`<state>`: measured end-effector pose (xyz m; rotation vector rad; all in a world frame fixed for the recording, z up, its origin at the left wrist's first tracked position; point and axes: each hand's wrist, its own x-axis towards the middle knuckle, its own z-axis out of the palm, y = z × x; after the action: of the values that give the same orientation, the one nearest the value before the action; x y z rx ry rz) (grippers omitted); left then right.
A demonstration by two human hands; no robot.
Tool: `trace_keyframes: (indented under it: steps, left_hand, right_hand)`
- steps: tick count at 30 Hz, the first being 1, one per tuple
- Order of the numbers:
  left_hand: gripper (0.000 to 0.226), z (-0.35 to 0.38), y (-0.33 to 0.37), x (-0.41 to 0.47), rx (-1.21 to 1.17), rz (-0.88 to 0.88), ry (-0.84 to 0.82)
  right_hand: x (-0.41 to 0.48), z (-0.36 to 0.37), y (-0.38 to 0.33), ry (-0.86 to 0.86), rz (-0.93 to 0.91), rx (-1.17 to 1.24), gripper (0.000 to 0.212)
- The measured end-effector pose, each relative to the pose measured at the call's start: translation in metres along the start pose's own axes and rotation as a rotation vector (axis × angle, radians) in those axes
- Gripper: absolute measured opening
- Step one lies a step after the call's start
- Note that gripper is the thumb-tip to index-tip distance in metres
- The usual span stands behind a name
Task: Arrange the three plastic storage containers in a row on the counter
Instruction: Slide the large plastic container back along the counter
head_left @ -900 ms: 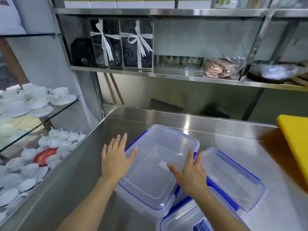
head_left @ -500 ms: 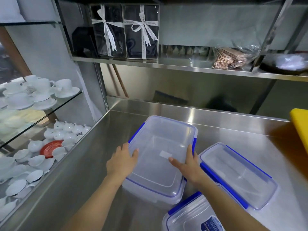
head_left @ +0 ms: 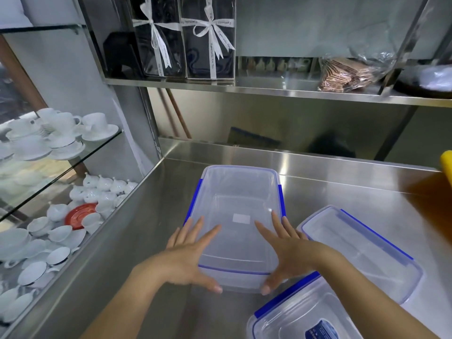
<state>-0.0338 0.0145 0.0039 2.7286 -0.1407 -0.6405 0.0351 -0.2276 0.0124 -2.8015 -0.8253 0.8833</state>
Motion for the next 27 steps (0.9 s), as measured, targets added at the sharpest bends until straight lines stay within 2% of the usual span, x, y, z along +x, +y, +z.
trace_keyframes:
  steps: [5,13,19,27]
  left_hand:
    - [0.11,-0.004,-0.006,0.015,-0.041,0.019,0.049]
    - [0.085,-0.021,-0.019,0.062,-0.171,0.059,0.264]
    - [0.071,-0.022,-0.009,0.079,-0.028,0.013,0.362]
    - [0.067,-0.015,0.003,0.075,0.13,-0.084,0.356]
  right_hand:
    - [0.012,0.003,0.006,0.06,-0.015,-0.023,0.127]
    - [0.046,-0.021,0.022,0.212,-0.025,0.111,0.107]
    - [0.054,-0.03,0.022,0.293,0.02,0.112,0.088]
    - [0.041,-0.023,0.024,0.363,0.07,0.068,0.082]
